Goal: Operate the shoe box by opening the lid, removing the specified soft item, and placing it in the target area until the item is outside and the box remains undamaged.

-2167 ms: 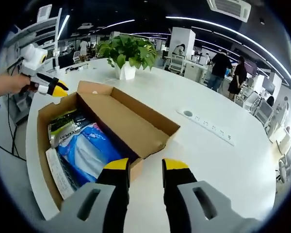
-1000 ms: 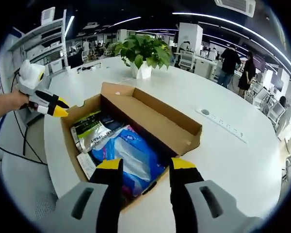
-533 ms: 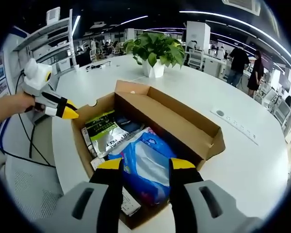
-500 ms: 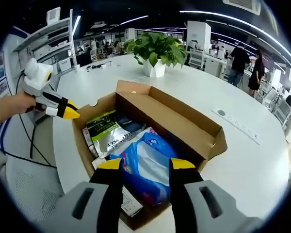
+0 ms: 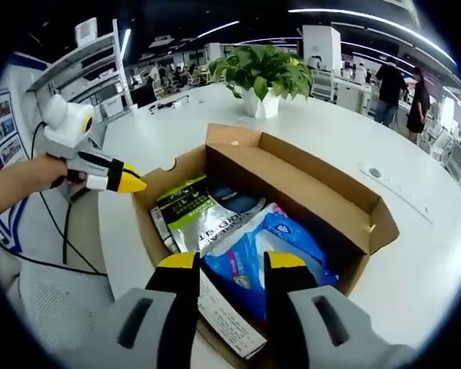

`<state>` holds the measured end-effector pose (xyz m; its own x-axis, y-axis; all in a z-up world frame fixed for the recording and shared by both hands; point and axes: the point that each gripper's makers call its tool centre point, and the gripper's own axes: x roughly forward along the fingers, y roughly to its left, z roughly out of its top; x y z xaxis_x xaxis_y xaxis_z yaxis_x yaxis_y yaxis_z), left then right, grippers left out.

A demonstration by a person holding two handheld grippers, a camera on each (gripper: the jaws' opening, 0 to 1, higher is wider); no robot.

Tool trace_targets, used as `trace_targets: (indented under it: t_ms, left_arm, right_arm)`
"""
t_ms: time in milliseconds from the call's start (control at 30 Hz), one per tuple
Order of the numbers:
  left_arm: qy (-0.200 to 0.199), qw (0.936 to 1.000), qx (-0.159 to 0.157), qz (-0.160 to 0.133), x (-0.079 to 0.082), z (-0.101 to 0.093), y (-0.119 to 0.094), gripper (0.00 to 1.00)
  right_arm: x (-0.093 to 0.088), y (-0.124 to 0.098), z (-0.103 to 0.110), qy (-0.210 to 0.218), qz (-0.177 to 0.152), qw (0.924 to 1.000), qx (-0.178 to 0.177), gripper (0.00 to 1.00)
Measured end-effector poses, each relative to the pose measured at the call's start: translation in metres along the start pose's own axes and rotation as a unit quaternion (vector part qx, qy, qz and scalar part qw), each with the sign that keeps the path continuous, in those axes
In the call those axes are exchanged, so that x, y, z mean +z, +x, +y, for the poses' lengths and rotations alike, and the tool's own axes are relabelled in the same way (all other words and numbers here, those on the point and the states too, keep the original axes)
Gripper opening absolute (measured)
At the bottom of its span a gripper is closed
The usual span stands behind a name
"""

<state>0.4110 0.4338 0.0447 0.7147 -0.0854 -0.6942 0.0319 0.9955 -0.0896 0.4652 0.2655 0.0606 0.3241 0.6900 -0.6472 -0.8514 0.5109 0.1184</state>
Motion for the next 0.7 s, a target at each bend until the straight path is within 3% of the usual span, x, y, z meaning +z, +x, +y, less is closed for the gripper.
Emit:
trace_targets:
  t_ms: [300,700]
  left_arm:
    - [-0.017,0.9998,0.007,0.000,0.000,0.000,0.000,0.03]
    - [-0.034,0.9994,0.003,-0.007,0.000,0.001,0.000,0.03]
  right_arm:
    - [-0.002,0.012,0.014,0.034,0.004,0.9991,0.024,0.23]
    - [-0.010,0.028,0.024,0.042,0.023,0.9981,0.038,0.19]
